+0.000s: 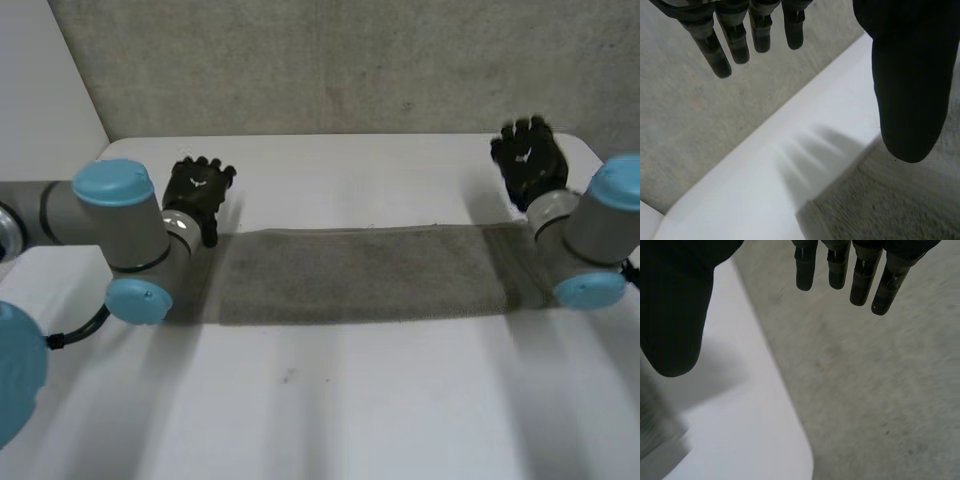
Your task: Fold the laundry
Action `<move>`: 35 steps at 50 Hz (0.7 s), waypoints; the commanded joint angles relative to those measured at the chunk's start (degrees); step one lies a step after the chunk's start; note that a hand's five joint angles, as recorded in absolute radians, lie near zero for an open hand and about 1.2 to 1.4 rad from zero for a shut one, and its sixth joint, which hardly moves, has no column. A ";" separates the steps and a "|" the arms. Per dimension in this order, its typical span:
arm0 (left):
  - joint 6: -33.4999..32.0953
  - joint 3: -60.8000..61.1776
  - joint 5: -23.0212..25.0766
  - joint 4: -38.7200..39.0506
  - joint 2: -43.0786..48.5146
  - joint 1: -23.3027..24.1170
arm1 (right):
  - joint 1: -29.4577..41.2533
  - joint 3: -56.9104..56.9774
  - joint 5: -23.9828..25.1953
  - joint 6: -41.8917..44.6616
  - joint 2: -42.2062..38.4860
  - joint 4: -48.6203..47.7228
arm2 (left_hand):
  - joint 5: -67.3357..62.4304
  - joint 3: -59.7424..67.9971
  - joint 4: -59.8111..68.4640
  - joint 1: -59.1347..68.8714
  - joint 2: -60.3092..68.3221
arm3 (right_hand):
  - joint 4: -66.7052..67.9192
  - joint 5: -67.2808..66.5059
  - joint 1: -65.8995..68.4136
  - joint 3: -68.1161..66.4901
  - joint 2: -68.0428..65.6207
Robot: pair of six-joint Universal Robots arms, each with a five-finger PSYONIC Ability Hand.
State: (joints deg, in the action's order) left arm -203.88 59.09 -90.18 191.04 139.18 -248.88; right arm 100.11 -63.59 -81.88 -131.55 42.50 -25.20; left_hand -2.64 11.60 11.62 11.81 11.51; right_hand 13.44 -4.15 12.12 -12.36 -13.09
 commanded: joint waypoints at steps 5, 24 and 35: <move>1.65 16.40 -0.09 0.13 -20.53 0.33 | -1.58 -11.30 3.57 -14.26 22.01 7.89 | 2.64 -1.60 -1.62 -1.81 -1.51 | -3.44 4.15 -2.12 2.36 3.09; 15.44 42.67 -0.09 14.26 -35.65 1.73 | -14.94 -20.61 13.24 -18.13 27.28 37.77 | 2.64 -1.60 -1.62 -1.81 -1.51 | 7.24 -6.53 8.56 -8.32 -7.59; 15.71 44.18 -0.09 15.59 -35.47 0.68 | -16.44 -27.82 13.86 -17.43 19.20 18.88 | 2.64 -1.60 -1.62 -1.81 -1.51 | 18.50 -17.80 19.83 -19.58 -18.86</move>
State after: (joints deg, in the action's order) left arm -187.99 103.22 -90.27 206.70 103.59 -247.86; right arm 83.77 -89.42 -67.82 -149.09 64.46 0.72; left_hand -1.43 9.58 9.65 10.08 9.50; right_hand 25.58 -14.58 21.81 -25.41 -24.88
